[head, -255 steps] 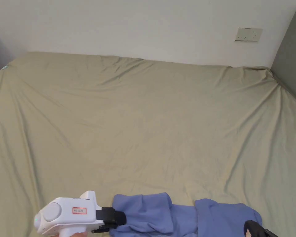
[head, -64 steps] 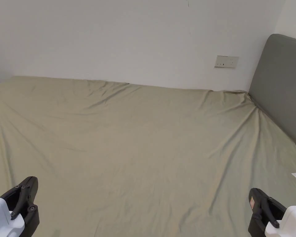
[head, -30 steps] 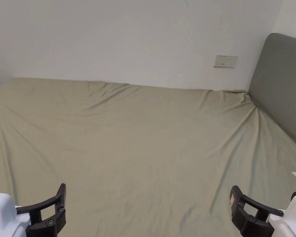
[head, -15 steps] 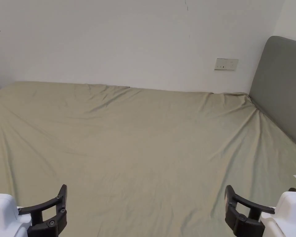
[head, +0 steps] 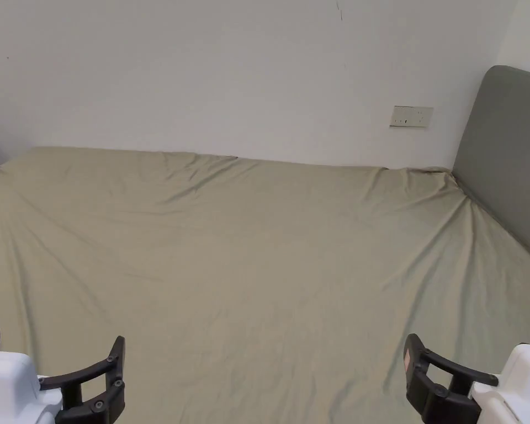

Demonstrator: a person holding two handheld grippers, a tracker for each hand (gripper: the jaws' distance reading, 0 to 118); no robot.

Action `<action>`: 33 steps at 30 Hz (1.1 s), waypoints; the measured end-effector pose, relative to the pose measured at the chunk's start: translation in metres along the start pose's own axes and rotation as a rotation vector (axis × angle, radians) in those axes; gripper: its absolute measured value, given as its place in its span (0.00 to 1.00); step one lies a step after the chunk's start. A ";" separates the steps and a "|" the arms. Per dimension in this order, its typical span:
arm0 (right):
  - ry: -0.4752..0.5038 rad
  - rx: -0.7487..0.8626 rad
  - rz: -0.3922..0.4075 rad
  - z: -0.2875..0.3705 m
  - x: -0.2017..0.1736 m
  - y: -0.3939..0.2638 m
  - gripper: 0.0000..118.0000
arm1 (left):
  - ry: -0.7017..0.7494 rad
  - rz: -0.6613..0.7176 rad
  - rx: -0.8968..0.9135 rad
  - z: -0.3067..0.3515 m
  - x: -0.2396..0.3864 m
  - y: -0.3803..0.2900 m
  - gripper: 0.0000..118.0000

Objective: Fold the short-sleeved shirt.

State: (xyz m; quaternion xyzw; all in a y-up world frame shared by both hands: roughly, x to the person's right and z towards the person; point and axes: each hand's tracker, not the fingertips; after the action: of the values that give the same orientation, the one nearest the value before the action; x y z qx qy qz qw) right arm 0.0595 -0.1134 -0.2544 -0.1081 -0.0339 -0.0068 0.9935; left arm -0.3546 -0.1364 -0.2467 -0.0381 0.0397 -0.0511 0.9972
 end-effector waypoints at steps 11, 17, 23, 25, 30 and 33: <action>-0.048 0.041 0.036 0.001 -0.002 0.008 1.00 | 0.004 0.010 0.005 -0.001 -0.001 0.001 1.00; -0.050 0.025 0.050 -0.001 -0.005 0.004 1.00 | -0.003 0.009 -0.002 -0.001 0.000 0.000 1.00; -0.052 0.022 0.051 -0.001 -0.006 0.004 1.00 | -0.001 0.009 -0.003 0.000 0.001 -0.001 1.00; -0.050 0.022 0.053 -0.001 -0.006 0.005 1.00 | 0.001 0.007 -0.001 0.000 0.001 -0.001 1.00; -0.053 0.021 0.051 -0.002 -0.006 0.005 1.00 | 0.002 0.011 -0.003 0.000 0.001 -0.001 1.00; -0.047 0.019 0.046 -0.001 -0.007 0.005 1.00 | 0.007 0.006 -0.003 0.001 0.001 -0.001 1.00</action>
State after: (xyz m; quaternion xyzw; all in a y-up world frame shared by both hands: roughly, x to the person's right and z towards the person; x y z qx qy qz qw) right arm 0.0531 -0.1088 -0.2573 -0.0994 -0.0546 0.0189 0.9934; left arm -0.3540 -0.1374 -0.2460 -0.0391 0.0436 -0.0481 0.9971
